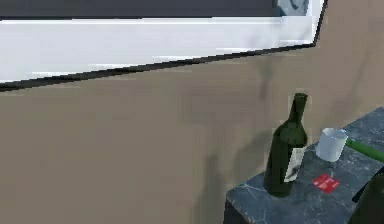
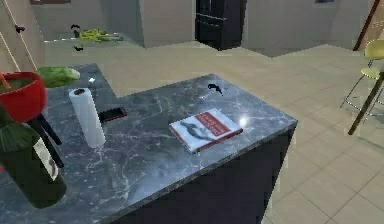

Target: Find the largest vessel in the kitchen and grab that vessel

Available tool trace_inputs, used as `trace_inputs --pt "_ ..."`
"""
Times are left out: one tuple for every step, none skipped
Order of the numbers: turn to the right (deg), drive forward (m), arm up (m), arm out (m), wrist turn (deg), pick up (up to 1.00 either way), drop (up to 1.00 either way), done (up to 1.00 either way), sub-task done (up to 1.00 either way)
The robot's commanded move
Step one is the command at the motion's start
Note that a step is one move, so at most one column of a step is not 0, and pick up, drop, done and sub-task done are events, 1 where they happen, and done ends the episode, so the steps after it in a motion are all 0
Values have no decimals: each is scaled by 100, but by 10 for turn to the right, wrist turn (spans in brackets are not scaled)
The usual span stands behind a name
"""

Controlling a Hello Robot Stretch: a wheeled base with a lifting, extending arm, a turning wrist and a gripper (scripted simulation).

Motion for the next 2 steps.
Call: trace_inputs --pt "150 0 0 0 0 0 0 0 0" --pt "0 5 0 0 0 0 0 0 0"
